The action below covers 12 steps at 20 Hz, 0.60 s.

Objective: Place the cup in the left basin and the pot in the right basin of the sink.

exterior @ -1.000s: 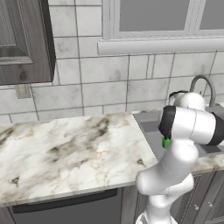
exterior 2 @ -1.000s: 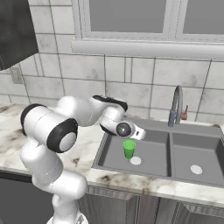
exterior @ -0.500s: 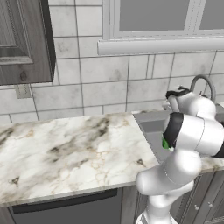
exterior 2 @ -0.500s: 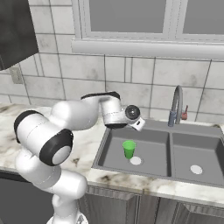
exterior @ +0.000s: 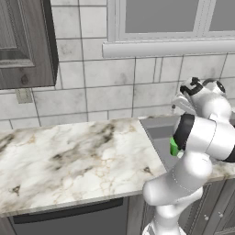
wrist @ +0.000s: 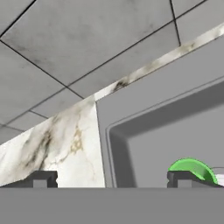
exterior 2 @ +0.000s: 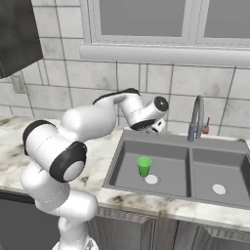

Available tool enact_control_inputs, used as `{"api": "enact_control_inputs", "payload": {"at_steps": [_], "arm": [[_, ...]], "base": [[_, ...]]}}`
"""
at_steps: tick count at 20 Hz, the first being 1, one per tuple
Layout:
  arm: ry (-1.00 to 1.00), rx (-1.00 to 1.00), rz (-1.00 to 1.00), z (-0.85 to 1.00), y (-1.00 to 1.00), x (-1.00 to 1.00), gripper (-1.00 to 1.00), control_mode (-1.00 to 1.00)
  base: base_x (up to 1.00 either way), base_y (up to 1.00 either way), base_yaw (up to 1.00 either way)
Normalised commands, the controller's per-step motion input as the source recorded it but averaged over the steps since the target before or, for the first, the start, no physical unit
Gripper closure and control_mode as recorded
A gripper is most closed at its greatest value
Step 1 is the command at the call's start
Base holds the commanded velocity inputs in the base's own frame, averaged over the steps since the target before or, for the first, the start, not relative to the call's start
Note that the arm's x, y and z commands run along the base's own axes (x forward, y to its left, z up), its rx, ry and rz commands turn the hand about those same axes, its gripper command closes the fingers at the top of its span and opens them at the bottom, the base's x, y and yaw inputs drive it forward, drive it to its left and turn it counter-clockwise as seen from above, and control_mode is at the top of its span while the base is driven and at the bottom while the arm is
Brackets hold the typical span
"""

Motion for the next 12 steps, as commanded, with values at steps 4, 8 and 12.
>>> {"api": "enact_control_inputs", "payload": {"at_steps": [4,8,12], "arm": [[0.02,-0.35,0.18,-0.37,0.69,-0.02,-1.00,-1.00],[-0.01,-0.42,0.18,-0.29,0.75,-0.14,-1.00,-1.00],[-0.08,-0.31,0.17,-0.01,0.48,-0.24,-1.00,-1.00]], "base": [[0.00,0.00,0.00],[0.00,0.00,0.00],[0.00,0.00,0.00]]}}
